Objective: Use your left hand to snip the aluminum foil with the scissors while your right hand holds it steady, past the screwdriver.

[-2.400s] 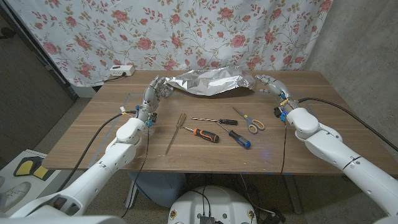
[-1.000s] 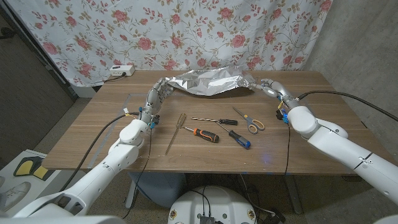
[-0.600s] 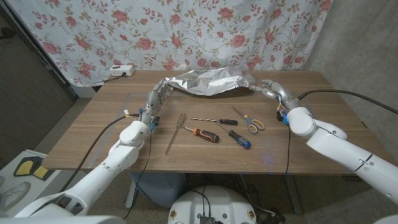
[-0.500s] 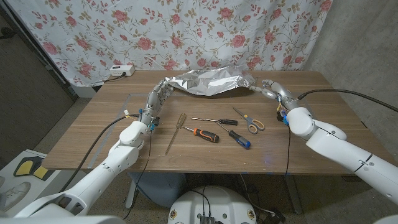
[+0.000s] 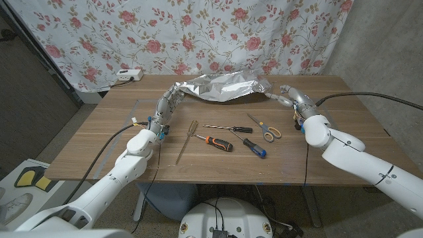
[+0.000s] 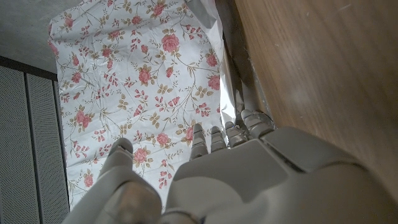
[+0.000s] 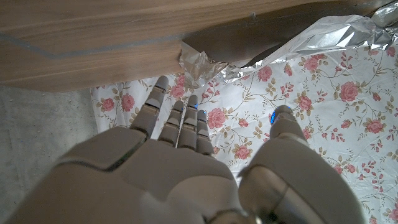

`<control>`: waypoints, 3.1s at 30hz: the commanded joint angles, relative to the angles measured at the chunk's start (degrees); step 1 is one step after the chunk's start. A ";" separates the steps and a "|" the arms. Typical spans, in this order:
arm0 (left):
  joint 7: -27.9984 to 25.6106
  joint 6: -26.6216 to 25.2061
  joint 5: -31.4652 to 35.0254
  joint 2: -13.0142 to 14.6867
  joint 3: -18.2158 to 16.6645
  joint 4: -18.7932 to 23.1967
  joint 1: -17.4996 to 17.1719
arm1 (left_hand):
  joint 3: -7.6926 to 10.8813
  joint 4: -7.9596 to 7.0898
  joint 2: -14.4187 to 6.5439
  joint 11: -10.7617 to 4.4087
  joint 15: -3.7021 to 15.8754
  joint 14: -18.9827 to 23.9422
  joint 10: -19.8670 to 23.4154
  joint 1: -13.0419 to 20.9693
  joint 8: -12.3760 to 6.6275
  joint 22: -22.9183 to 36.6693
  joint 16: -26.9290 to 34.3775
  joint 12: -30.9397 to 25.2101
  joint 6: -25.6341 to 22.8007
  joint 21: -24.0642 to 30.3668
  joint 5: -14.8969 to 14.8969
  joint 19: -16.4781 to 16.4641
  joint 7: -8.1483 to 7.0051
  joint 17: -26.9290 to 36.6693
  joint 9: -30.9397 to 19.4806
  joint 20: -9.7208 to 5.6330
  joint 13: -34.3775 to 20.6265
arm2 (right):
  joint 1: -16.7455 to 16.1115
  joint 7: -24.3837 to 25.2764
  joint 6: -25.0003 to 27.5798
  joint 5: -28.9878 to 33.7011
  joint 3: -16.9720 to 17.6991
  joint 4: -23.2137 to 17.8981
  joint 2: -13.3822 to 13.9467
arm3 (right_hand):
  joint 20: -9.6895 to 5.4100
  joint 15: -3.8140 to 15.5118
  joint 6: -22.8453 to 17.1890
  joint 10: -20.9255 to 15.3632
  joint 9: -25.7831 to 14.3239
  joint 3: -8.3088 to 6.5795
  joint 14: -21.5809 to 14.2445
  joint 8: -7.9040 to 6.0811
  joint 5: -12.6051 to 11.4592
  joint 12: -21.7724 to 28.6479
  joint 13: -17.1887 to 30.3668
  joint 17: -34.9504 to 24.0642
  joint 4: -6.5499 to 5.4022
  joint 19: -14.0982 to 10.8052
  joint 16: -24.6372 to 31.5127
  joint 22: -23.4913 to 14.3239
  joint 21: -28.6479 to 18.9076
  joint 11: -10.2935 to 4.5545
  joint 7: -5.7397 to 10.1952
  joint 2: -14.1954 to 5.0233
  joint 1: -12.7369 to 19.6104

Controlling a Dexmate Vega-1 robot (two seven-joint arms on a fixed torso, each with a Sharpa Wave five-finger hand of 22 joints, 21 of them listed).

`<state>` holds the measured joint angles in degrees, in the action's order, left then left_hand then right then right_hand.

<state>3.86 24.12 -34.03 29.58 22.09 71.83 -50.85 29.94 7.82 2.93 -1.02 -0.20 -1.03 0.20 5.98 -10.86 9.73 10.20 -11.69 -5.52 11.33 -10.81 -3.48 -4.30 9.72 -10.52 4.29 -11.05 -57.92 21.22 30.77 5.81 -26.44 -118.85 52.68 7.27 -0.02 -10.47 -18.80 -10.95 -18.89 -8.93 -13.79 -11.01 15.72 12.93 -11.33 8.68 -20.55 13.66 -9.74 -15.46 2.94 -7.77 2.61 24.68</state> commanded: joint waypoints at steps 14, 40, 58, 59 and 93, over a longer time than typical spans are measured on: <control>-0.07 -0.39 0.19 -0.11 0.44 0.22 -0.13 | -0.49 -0.01 -0.09 -0.25 -0.02 -0.57 0.03 0.49 -0.27 0.31 0.21 -0.44 -0.38 -0.28 -0.14 0.33 0.07 0.30 -0.18 0.05 -0.14 | -1.73 -1.48 2.60 2.01 0.44 -1.53 1.75 | -0.25 0.27 -2.93 -2.11 -0.23 0.54 -2.10 -0.86 0.10 0.42 0.11 -0.27 -0.35 -1.89 0.69 -0.22 0.35 -0.42 1.13 0.33 0.92; -0.17 -1.53 0.19 0.27 0.82 1.42 -0.74 | -0.71 -0.04 -0.19 -0.14 -0.08 -0.79 -0.07 0.48 -0.17 0.32 0.17 -0.41 -0.33 -0.35 -0.14 0.55 0.24 0.31 -0.16 0.13 -0.14 | -1.63 -1.16 7.05 8.22 -3.74 -2.93 0.75 | -1.53 2.93 -10.41 -11.21 -0.37 1.26 -6.59 -2.31 0.09 1.62 -0.50 -0.55 -0.48 -5.27 1.89 -0.40 1.35 -2.16 4.10 -0.62 2.77; -0.46 -0.64 -0.06 -0.31 0.67 1.20 -1.26 | -0.83 -0.04 -0.29 -0.10 -0.08 -0.78 0.03 0.52 -0.07 0.32 0.21 -0.45 -0.16 -0.34 -0.15 0.60 0.16 0.31 -0.15 0.11 -0.14 | 0.93 -3.48 11.12 13.84 -8.21 -2.84 -0.14 | -1.69 3.07 -10.39 -14.37 -0.45 0.88 -7.57 -1.91 0.25 2.39 -0.03 -0.81 -0.11 -5.37 2.33 -0.43 1.94 -2.77 3.11 -1.55 4.44; -0.61 -0.24 0.07 -0.54 0.67 1.00 -1.23 | -0.83 -0.04 -0.30 -0.05 -0.11 -0.79 0.04 0.52 -0.07 0.32 0.21 -0.46 -0.16 -0.34 -0.15 0.60 0.18 0.31 -0.15 0.12 -0.14 | 1.34 -3.77 11.50 14.73 -8.93 -2.79 -0.09 | -1.68 3.12 -10.44 -14.62 -0.45 0.89 -7.65 -1.91 0.27 2.46 -0.01 -0.83 -0.10 -5.37 2.37 -0.43 1.97 -2.78 3.11 -1.55 4.50; -0.68 1.00 0.13 -1.34 0.83 0.71 -1.67 | -0.98 0.12 -0.65 -0.40 0.18 -0.38 0.60 1.00 0.37 0.31 0.30 -0.61 1.77 -0.24 -0.16 0.29 -0.17 0.28 -0.13 -0.20 -0.14 | 4.93 -8.41 16.15 20.70 -13.82 -1.31 -1.92 | -2.11 4.34 -12.24 -18.68 -0.58 0.95 -8.31 -1.79 0.53 3.09 1.14 -1.27 0.24 -5.55 2.90 -0.50 2.96 -4.21 3.90 -1.91 7.29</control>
<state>3.12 25.06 -33.88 27.97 23.03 71.97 -52.17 29.22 7.90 2.49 -1.34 -0.10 -1.33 0.52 6.43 -10.37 9.73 10.20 -12.08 -3.76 11.04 -10.81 -3.08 -4.42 9.72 -10.52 4.28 -11.04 -54.42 14.30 45.38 24.19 -38.24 -120.75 51.16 5.70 2.47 -22.44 -36.54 -11.33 -17.79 -16.55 -15.86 -10.57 18.53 13.75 -12.40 8.54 -25.94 16.10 -10.00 -12.81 -1.28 -3.99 0.65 31.16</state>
